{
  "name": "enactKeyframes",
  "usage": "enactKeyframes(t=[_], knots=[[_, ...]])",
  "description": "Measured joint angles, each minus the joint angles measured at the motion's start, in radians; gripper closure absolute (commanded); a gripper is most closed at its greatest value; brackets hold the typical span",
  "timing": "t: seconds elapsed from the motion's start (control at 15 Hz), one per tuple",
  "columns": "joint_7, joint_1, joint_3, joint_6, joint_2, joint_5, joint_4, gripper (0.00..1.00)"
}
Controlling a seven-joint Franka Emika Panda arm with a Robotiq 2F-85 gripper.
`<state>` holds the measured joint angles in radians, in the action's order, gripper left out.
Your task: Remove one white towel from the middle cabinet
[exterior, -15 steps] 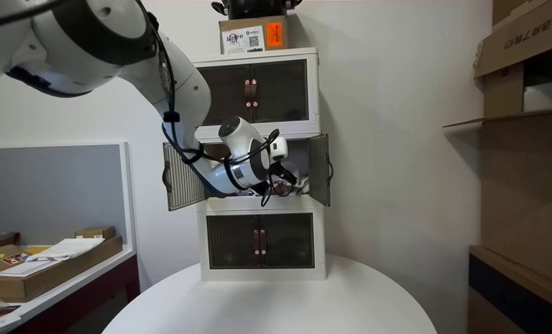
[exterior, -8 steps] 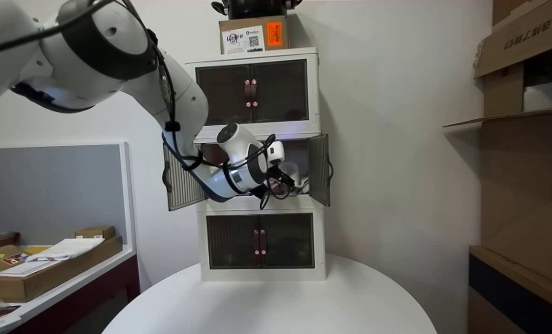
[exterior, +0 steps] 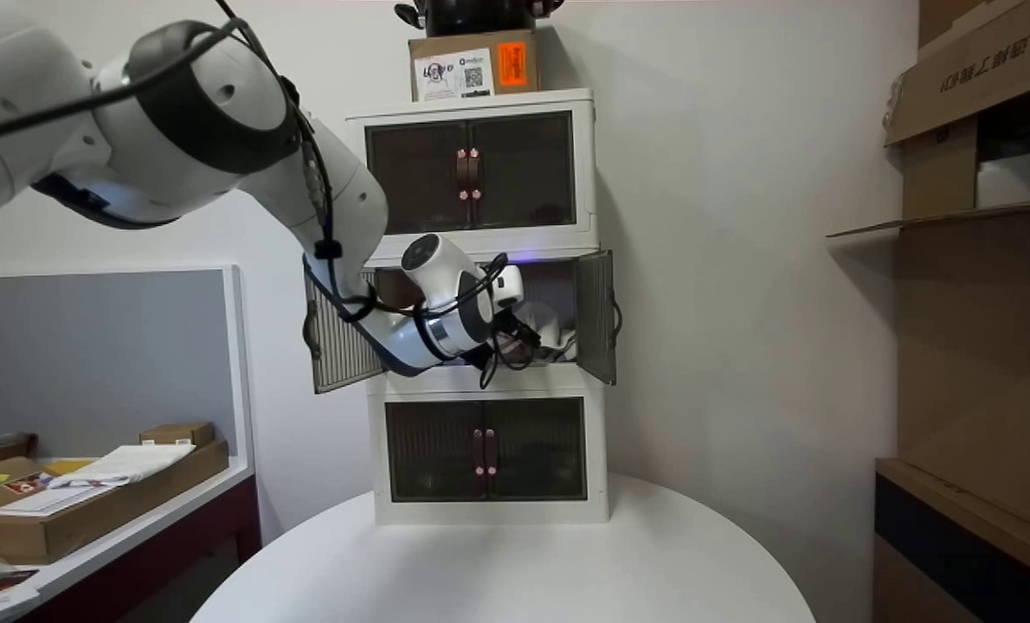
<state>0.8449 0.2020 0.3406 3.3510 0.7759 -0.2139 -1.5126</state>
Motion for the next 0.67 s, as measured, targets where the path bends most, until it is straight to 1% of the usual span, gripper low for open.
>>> enactKeyframes(t=[0.2,0.47,0.53,0.67], knots=[[0.0,-0.005,-0.012,-0.001,0.016,0.0,0.019,0.65],[-0.002,-0.015,-0.029,0.0,0.022,-0.004,0.027,0.95],[-0.002,-0.017,-0.029,0.0,0.022,-0.004,0.027,0.99],[-0.002,-0.02,-0.029,0.001,0.022,-0.004,0.027,1.0]])
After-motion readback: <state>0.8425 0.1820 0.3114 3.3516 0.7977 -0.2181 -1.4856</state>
